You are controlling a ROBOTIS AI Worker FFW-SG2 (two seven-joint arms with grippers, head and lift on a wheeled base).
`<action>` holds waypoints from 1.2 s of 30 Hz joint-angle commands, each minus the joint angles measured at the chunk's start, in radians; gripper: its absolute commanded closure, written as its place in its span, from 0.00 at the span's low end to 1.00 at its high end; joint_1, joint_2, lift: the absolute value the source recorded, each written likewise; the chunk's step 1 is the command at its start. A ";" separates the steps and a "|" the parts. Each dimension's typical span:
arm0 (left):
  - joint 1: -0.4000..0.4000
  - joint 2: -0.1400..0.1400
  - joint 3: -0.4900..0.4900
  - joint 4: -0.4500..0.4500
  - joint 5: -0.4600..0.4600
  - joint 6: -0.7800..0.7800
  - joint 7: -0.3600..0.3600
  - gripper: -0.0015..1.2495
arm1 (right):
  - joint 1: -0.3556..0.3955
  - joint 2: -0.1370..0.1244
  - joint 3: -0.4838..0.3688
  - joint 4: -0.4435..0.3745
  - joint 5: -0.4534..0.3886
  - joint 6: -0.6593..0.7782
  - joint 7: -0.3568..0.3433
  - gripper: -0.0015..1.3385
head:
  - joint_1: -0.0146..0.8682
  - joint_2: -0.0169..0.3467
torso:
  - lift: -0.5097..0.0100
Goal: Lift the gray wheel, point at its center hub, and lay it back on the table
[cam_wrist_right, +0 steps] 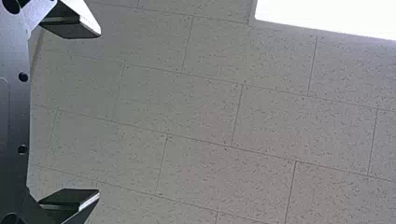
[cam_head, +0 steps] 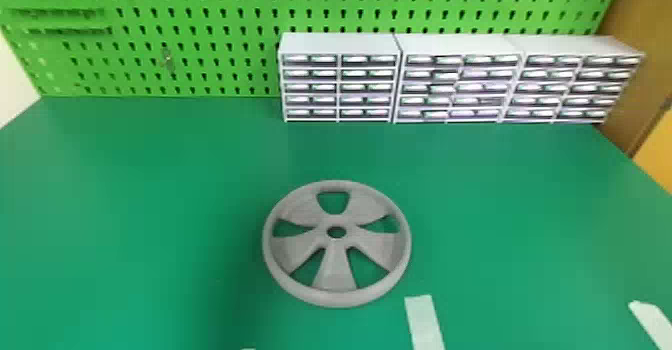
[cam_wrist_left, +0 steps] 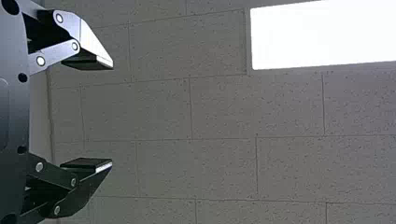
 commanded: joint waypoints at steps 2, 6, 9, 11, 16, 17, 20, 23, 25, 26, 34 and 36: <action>0.002 0.000 0.004 -0.006 0.001 -0.001 0.000 0.41 | 0.000 -0.003 -0.001 -0.004 -0.001 0.000 -0.007 0.07 | 0.80 0.18 | 0.80; 0.007 0.000 0.006 -0.008 0.004 -0.001 0.000 0.41 | 0.002 -0.006 0.001 -0.004 -0.001 0.000 -0.009 0.07 | 0.80 0.18 | 0.80; 0.007 0.000 0.006 -0.008 0.004 -0.001 0.000 0.41 | 0.003 -0.006 0.001 -0.004 -0.001 0.000 -0.012 0.07 | 0.80 0.18 | 0.80; 0.008 0.000 0.006 -0.008 0.004 -0.001 0.000 0.41 | 0.005 -0.006 0.001 -0.004 -0.004 0.002 -0.013 0.07 | 0.80 0.18 | 0.80; 0.011 0.000 0.009 -0.008 0.010 -0.001 0.000 0.41 | 0.003 -0.009 0.004 -0.004 -0.004 0.009 -0.013 0.07 | 0.80 0.18 | 0.80; 0.010 0.000 0.009 -0.008 0.010 -0.001 0.000 0.41 | 0.002 -0.009 0.004 -0.004 -0.007 0.009 -0.013 0.07 | 0.80 0.18 | 0.80; 0.011 0.002 0.006 -0.008 0.005 -0.001 0.000 0.41 | 0.002 -0.009 0.002 -0.004 -0.016 0.011 -0.013 0.08 | 0.80 0.18 | 0.80; 0.011 0.002 0.004 -0.008 0.004 -0.001 0.000 0.41 | 0.003 -0.009 0.001 -0.004 -0.019 0.011 -0.013 0.07 | 0.80 0.18 | 0.80; 0.010 0.002 0.004 -0.008 0.002 -0.001 0.000 0.41 | 0.005 -0.011 0.001 -0.004 -0.024 0.014 -0.013 0.07 | 0.80 0.18 | 0.80; 0.011 0.002 0.004 -0.008 0.002 -0.001 0.000 0.41 | 0.006 -0.011 0.001 -0.004 -0.026 0.015 -0.013 0.08 | 0.80 0.18 | 0.80; 0.017 0.003 0.003 -0.008 -0.001 -0.001 0.003 0.41 | 0.009 -0.012 0.001 -0.004 -0.026 0.020 -0.013 0.08 | 0.80 0.18 | 0.80; 0.020 0.005 0.004 -0.008 -0.003 -0.001 0.003 0.41 | 0.014 -0.015 -0.001 -0.006 -0.027 0.020 -0.013 0.08 | 0.80 0.18 | 0.80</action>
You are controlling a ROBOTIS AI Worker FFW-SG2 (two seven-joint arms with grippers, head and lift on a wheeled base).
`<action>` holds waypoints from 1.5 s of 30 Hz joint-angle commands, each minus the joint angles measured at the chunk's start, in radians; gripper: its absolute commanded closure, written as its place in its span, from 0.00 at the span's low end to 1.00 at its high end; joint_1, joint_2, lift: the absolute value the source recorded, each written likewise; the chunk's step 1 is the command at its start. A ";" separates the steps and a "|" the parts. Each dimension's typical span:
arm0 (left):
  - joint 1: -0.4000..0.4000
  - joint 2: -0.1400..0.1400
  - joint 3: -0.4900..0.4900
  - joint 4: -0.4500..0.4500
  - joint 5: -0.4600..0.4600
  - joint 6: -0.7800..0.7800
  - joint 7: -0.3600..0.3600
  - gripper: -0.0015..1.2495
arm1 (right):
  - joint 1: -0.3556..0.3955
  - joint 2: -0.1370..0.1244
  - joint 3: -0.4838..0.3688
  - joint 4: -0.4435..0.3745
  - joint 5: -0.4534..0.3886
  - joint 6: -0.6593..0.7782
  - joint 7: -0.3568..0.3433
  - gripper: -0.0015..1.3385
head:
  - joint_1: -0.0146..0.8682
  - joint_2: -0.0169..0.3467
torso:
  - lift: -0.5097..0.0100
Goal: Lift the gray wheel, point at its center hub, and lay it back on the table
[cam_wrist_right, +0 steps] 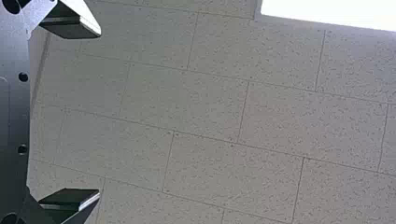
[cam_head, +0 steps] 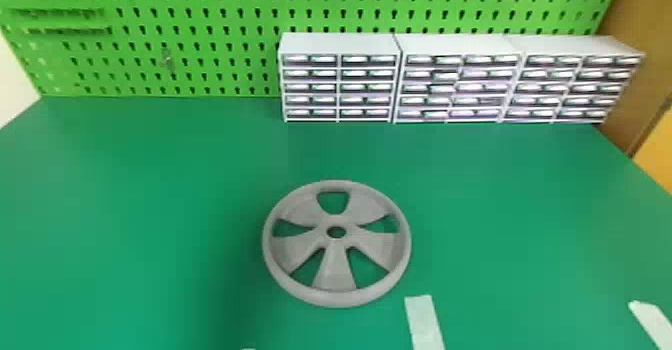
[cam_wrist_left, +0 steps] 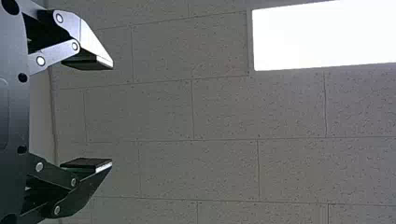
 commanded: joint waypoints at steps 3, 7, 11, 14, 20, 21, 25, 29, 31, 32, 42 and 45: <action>0.018 0.007 0.005 -0.002 0.000 0.000 0.000 0.41 | 0.016 -0.007 -0.001 -0.002 -0.006 0.003 0.000 0.08 | 0.80 0.18 | 0.80; 0.060 0.019 0.015 -0.002 0.001 0.000 0.002 0.41 | 0.047 -0.016 -0.003 -0.002 -0.011 0.014 0.000 0.08 | 0.80 0.18 | 0.80; 0.113 0.040 0.023 0.000 0.006 0.001 0.008 0.41 | 0.090 -0.029 -0.006 0.012 -0.025 0.019 0.000 0.08 | 0.80 0.18 | 0.80; 0.153 0.050 0.029 0.000 0.012 0.000 0.008 0.41 | 0.125 -0.036 -0.015 0.015 -0.041 0.020 0.000 0.08 | 0.80 0.18 | 0.80; 0.228 0.059 0.052 0.002 0.028 0.000 0.009 0.41 | 0.196 -0.052 -0.028 0.017 -0.066 0.019 -0.002 0.08 | 0.80 0.18 | 0.80; 0.239 0.059 0.055 0.002 0.028 0.000 0.008 0.41 | 0.205 -0.055 -0.031 0.015 -0.068 0.019 -0.002 0.08 | 0.80 0.18 | 0.80; 0.291 0.060 0.066 0.021 0.043 0.000 0.009 0.41 | 0.260 -0.065 -0.037 0.017 -0.077 0.019 -0.002 0.08 | 0.80 0.18 | 0.80; 0.356 0.060 0.080 0.049 0.061 -0.005 0.009 0.41 | 0.326 -0.076 -0.054 0.026 -0.092 0.020 -0.002 0.08 | 0.80 0.18 | 0.80; 0.379 0.060 0.087 0.057 0.064 -0.005 0.009 0.41 | 0.344 -0.078 -0.057 0.035 -0.104 0.020 -0.002 0.08 | 0.80 0.18 | 0.80; 0.394 0.060 0.087 0.064 0.069 -0.005 0.009 0.41 | 0.361 -0.081 -0.063 0.037 -0.110 0.026 -0.002 0.08 | 0.80 0.18 | 0.80; 0.521 0.060 0.100 0.104 0.097 0.003 0.015 0.41 | 0.512 -0.088 -0.083 0.074 -0.126 0.049 -0.002 0.08 | 0.80 0.18 | 0.80; 0.572 0.053 0.118 0.112 0.118 0.051 0.032 0.41 | 0.555 -0.090 -0.069 0.091 -0.132 0.054 -0.002 0.08 | 0.80 0.18 | 0.80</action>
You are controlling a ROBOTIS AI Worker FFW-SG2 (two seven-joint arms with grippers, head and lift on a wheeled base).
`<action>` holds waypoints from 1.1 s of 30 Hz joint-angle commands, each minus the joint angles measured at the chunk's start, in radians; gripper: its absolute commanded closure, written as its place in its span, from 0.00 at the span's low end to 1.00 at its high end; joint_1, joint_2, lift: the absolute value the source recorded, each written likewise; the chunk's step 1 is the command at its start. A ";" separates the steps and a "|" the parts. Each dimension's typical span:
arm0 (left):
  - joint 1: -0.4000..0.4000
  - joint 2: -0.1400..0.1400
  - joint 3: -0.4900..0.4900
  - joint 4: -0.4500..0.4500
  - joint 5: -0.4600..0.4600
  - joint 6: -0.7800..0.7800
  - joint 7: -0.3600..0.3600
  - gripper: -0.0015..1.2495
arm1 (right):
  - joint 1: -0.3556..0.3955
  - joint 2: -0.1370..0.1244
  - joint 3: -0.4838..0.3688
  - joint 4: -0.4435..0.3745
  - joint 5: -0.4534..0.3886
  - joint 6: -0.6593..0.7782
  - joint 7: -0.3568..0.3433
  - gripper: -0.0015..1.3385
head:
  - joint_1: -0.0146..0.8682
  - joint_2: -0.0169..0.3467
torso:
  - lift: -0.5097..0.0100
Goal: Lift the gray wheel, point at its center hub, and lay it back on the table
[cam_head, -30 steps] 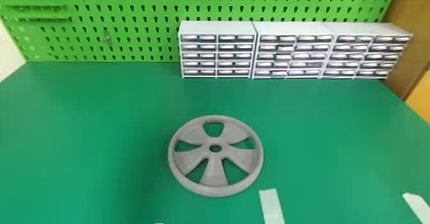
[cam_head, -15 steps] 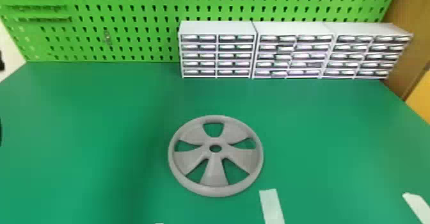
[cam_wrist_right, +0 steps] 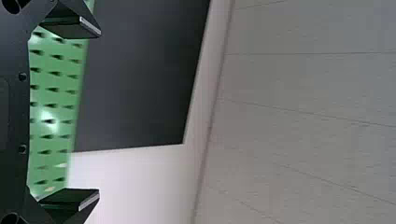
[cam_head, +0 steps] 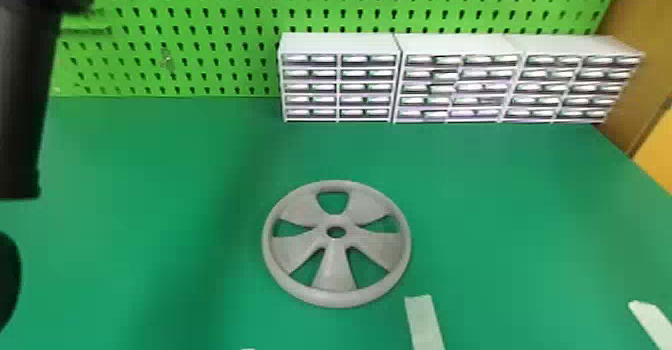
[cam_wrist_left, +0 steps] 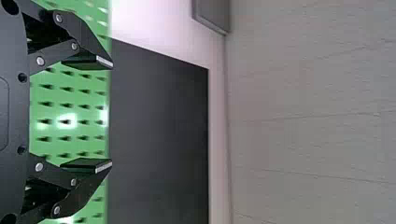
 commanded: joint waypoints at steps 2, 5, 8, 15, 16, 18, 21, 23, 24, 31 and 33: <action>0.091 -0.014 0.032 0.022 0.041 0.061 0.016 0.41 | 0.082 -0.008 0.025 0.023 -0.008 0.012 0.000 0.08 | 0.80 0.18 | 0.80; 0.139 -0.027 0.054 0.032 0.046 0.063 0.016 0.41 | 0.125 -0.009 0.031 0.026 -0.006 0.021 0.000 0.08 | 0.80 0.18 | 0.80; 0.193 -0.047 0.074 0.034 0.043 0.066 0.013 0.41 | 0.169 -0.009 0.025 0.034 -0.012 0.026 0.000 0.08 | 0.80 0.18 | 0.80; 0.300 -0.088 0.098 0.034 0.047 0.067 -0.018 0.41 | 0.272 0.000 -0.001 0.058 -0.034 0.038 0.000 0.07 | 0.80 0.18 | 0.80; 0.311 -0.091 0.098 0.034 0.043 0.067 -0.025 0.41 | 0.284 0.001 -0.003 0.063 -0.037 0.040 0.000 0.07 | 0.80 0.18 | 0.80; 0.337 -0.102 0.104 0.032 0.043 0.067 -0.042 0.41 | 0.310 0.004 -0.004 0.069 -0.037 0.047 0.000 0.07 | 0.80 0.18 | 0.80; 0.378 -0.122 0.123 0.028 0.043 0.075 -0.071 0.41 | 0.344 0.015 -0.004 0.083 -0.037 0.050 0.000 0.07 | 0.80 0.18 | 0.80; 0.403 -0.125 0.120 0.017 0.017 0.078 -0.073 0.41 | 0.366 0.023 -0.004 0.091 -0.037 0.050 0.000 0.07 | 0.80 0.18 | 0.80; 0.414 -0.128 0.117 0.008 -0.010 0.083 -0.073 0.41 | 0.378 0.024 -0.004 0.092 -0.037 0.052 0.000 0.07 | 0.80 0.18 | 0.80; 0.486 -0.149 0.106 -0.037 -0.149 0.136 -0.074 0.41 | 0.450 0.043 -0.004 0.115 -0.037 0.066 0.001 0.07 | 0.80 0.18 | 0.80; 0.506 -0.160 0.114 -0.037 -0.158 0.147 -0.074 0.41 | 0.470 0.047 0.000 0.120 -0.034 0.070 0.001 0.07 | 0.80 0.18 | 0.80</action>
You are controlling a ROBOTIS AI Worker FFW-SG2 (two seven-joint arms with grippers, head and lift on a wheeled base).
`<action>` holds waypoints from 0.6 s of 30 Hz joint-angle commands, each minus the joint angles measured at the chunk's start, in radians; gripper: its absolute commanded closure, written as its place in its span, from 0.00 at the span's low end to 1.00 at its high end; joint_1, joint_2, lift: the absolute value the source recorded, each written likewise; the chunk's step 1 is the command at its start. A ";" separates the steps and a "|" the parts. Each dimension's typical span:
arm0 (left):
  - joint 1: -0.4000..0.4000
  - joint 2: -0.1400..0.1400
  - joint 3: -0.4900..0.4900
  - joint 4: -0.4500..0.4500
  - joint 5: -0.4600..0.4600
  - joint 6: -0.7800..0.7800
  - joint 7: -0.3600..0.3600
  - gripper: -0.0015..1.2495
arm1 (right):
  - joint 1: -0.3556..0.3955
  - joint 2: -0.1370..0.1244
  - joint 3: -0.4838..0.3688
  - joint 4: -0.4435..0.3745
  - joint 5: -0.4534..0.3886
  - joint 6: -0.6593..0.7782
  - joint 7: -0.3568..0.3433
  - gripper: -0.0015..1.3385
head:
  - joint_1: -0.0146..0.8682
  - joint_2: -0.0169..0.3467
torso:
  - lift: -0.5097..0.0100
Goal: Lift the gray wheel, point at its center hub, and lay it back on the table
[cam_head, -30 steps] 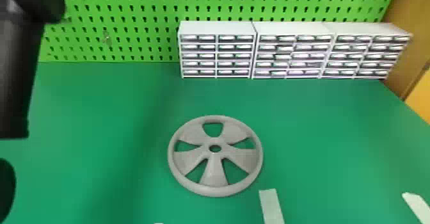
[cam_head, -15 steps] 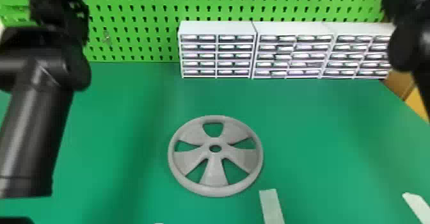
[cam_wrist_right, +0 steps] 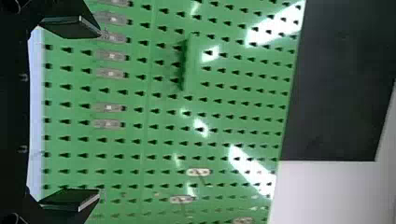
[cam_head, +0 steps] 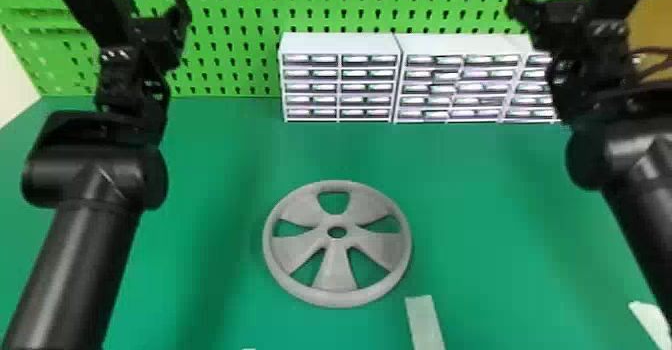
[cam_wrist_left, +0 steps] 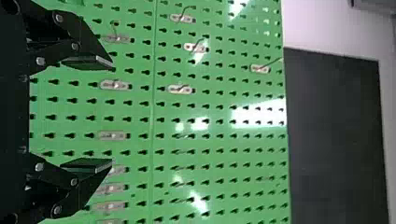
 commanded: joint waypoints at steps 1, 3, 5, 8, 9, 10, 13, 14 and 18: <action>0.047 -0.019 0.008 -0.004 -0.040 0.025 -0.001 0.41 | 0.050 0.012 0.008 0.013 0.006 0.009 0.000 0.07 | 0.80 0.18 | 0.80; 0.067 -0.027 0.011 -0.004 -0.067 0.038 -0.002 0.41 | 0.076 0.016 0.010 0.015 0.015 0.011 0.000 0.07 | 0.80 0.18 | 0.80; 0.089 -0.036 0.025 -0.004 -0.067 0.047 -0.028 0.41 | 0.098 0.023 0.011 0.015 0.026 0.012 0.000 0.08 | 0.80 0.18 | 0.80; 0.123 -0.055 0.048 -0.003 -0.075 0.048 -0.061 0.41 | 0.127 0.030 0.014 0.012 0.038 0.012 0.000 0.08 | 0.80 0.18 | 0.80; 0.135 -0.061 0.051 -0.003 -0.079 0.047 -0.062 0.41 | 0.138 0.032 0.014 0.010 0.038 0.012 0.002 0.08 | 0.80 0.18 | 0.80; 0.146 -0.067 0.052 -0.003 -0.084 0.042 -0.064 0.41 | 0.149 0.035 0.014 0.009 0.038 0.012 0.002 0.08 | 0.80 0.18 | 0.80; 0.182 -0.085 0.063 0.007 -0.090 -0.007 -0.073 0.41 | 0.181 0.044 0.023 0.007 0.037 0.012 0.002 0.08 | 0.80 0.18 | 0.80; 0.195 -0.094 0.066 0.013 -0.086 -0.021 -0.076 0.41 | 0.193 0.049 0.026 0.007 0.037 0.012 0.003 0.08 | 0.80 0.18 | 0.80; 0.224 -0.125 0.085 0.033 -0.064 -0.065 -0.108 0.41 | 0.227 0.062 0.033 0.007 0.037 0.008 0.008 0.08 | 0.80 0.18 | 0.80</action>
